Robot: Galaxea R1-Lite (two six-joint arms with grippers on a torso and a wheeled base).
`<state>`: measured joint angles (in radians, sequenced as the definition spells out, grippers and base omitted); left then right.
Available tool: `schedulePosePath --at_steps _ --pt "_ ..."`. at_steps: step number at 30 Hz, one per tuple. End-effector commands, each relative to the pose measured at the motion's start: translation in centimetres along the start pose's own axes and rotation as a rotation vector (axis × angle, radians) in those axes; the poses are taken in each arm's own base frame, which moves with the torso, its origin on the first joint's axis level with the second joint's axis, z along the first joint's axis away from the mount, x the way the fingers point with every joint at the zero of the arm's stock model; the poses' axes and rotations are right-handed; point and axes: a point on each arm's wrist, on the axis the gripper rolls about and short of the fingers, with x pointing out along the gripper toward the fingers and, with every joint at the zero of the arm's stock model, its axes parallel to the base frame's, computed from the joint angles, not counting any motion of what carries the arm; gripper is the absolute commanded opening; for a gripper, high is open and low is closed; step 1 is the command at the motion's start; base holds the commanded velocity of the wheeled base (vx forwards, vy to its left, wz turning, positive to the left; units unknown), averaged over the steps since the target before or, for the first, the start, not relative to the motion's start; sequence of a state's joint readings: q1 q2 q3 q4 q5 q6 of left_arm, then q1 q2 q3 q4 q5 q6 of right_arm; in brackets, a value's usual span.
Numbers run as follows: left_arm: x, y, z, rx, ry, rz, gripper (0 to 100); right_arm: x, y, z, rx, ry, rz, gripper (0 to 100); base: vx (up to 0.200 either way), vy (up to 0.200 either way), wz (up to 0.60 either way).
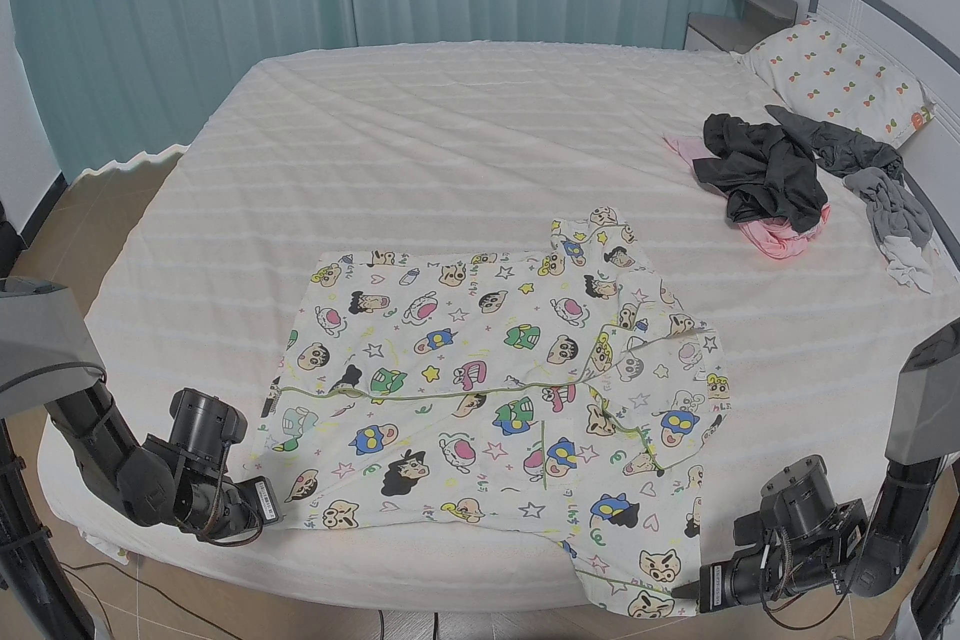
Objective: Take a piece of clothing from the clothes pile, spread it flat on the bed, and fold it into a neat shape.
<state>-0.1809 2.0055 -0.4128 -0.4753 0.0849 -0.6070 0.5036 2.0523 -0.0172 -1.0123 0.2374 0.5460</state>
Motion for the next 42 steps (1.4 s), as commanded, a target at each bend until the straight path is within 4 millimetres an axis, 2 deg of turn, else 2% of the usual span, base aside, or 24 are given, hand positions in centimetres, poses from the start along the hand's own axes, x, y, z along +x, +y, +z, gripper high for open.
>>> schedulePosePath --at_steps 1,4,11,17,28,33,42 --pt "0.0 0.0 -0.2 0.006 0.006 0.003 0 -1.0 0.1 -0.3 -0.011 -0.009 0.007 0 0.0 0.0 0.0" --pt "-0.1 -0.1 -1.2 0.034 0.028 0.003 0 -1.7 0.2 -0.6 -0.021 0.005 -0.001 0 0.0 0.0 0.0" --pt "-0.2 -0.3 -1.7 0.051 0.036 0.001 0 -1.8 0.1 -0.7 -0.026 0.018 -0.009 0 0.0 0.0 0.0" --pt "-0.3 0.3 -2.5 0.054 0.063 0.02 0 -2.4 0.0 -1.2 -0.035 0.044 -0.024 0 0.0 0.0 0.0" --pt "-1.0 0.5 -2.6 0.052 0.054 0.01 0 -2.8 0.1 -1.7 -0.063 0.083 -0.033 0 0.0 0.0 0.0" --pt "-1.2 0.7 -3.5 0.071 0.078 0.018 0 -3.9 0.1 -2.4 -0.062 0.116 -0.039 0 0.0 0.0 0.0" --pt "-1.3 0.4 -3.4 0.078 0.067 0.009 0 -4.1 0.2 -2.3 -0.063 0.104 -0.033 0 0.0 0.0 0.0"
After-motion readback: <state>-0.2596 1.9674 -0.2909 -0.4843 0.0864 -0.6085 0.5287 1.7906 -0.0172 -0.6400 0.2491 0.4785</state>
